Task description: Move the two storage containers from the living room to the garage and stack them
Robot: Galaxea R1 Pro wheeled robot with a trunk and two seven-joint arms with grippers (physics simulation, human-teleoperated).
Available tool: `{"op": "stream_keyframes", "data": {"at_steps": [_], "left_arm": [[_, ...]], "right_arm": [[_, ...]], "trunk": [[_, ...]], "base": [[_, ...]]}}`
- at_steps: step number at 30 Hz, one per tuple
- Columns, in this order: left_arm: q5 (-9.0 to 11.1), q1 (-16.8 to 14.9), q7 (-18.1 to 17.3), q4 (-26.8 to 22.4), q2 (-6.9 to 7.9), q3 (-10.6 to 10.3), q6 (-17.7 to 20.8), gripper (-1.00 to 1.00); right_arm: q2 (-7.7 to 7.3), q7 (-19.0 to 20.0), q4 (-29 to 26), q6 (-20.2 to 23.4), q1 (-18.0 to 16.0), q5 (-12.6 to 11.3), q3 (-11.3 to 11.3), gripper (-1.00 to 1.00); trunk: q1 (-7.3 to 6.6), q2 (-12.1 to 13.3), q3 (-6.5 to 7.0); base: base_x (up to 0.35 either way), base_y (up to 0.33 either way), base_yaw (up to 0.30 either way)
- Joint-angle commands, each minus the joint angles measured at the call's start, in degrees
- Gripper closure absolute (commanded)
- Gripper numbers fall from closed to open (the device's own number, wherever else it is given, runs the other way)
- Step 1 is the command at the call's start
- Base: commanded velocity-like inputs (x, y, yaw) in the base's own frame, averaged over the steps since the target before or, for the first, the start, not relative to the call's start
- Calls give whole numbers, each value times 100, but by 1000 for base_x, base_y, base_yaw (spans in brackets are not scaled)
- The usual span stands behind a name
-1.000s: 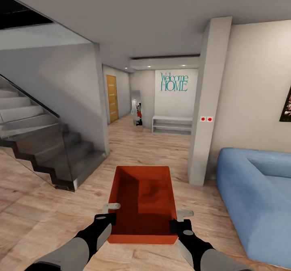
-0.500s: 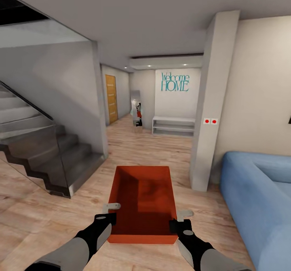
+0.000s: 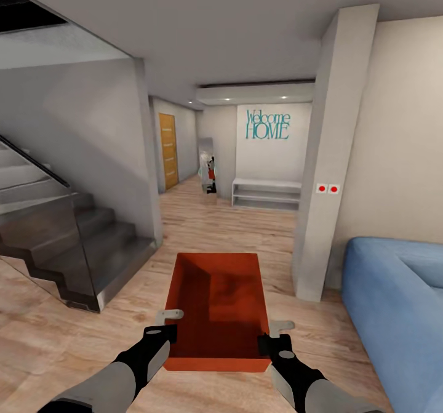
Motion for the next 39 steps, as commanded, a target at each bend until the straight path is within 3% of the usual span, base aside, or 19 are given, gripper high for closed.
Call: {"op": "stream_keyframes", "data": {"at_steps": [1, 28, 39], "left_arm": [[-104, -2, 187, -29, 214, 90, -143, 100], [-104, -2, 189, -29, 213, 89, -143, 100], [-104, -2, 189, -29, 210, 89, -144, 100]], "right_arm": [[0, 28, 9, -2, 0, -49, -106, 100], [0, 22, 13, 7, 0, -53, -106, 100], [0, 27, 9, 0, 0, -49, -106, 100]], "trunk": [[5, -4, -2], [5, -4, -2], [5, -4, -2]], "base": [[322, 0, 0], [322, 0, 0], [322, 0, 148]]}}
